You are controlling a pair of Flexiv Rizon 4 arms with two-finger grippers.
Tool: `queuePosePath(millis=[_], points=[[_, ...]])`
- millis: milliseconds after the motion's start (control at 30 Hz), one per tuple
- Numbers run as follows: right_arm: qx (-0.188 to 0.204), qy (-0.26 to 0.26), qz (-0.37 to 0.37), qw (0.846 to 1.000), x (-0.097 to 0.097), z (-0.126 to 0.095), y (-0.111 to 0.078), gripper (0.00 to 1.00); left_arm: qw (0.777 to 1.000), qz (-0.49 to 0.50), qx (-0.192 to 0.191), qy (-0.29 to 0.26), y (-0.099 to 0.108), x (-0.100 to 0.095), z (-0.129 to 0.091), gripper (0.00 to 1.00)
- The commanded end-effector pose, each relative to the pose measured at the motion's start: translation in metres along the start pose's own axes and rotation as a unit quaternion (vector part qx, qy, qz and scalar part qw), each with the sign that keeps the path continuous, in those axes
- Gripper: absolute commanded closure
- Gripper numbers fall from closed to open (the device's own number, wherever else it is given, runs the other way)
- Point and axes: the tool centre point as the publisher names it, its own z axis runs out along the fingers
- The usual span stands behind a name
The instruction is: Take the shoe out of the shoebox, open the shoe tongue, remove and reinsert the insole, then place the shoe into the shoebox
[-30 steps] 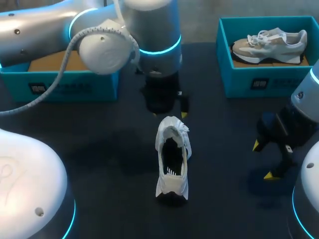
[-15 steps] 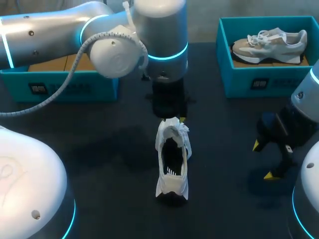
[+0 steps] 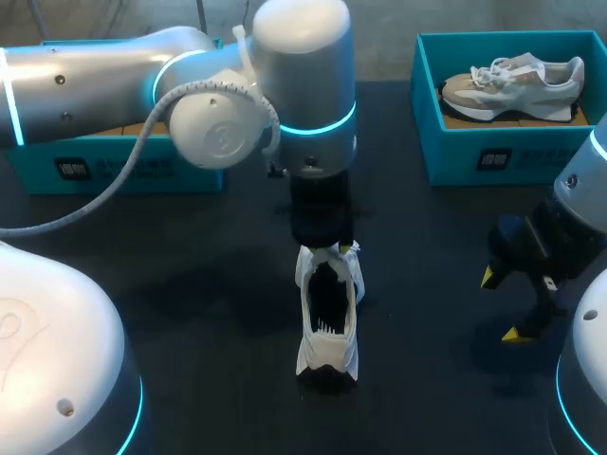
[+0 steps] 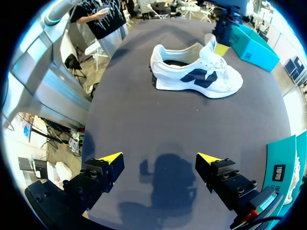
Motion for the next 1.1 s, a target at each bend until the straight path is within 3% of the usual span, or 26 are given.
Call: queuePosePath(millis=[33,200,367,600,900,1033,1100], points=[[0.001,-0.001,0.000,1.000,0.001,0.001,0.000,0.00,1.000,-0.006,-0.005,-0.010,-0.013,0.010,0.007,0.60],[0.001,-0.001,0.000,1.000,0.001,0.001,0.000,0.00,1.000,-0.005,0.004,-0.010,-0.024,0.012,0.015,0.60],[0.001,-0.001,0.000,1.000,0.001,0.001,0.000,0.00,1.000,-0.001,-0.021,-0.020,-0.023,0.012,-0.009,0.57],[0.001,-0.001,0.000,1.000,0.001,0.001,0.000,0.00,0.998,0.000,-0.052,-0.027,-0.015,0.008,-0.034,0.58],[0.001,-0.001,0.000,1.000,0.001,0.001,0.000,0.00,0.999,0.004,-0.048,-0.018,0.006,0.000,-0.037,0.58],[0.001,-0.001,0.000,1.000,0.001,0.001,0.000,0.00,0.999,0.006,-0.048,-0.017,0.007,-0.004,-0.035,0.76],[0.001,-0.001,0.000,1.000,0.001,0.001,0.000,0.00,0.999,0.007,-0.046,-0.019,0.006,-0.007,-0.030,0.76]])
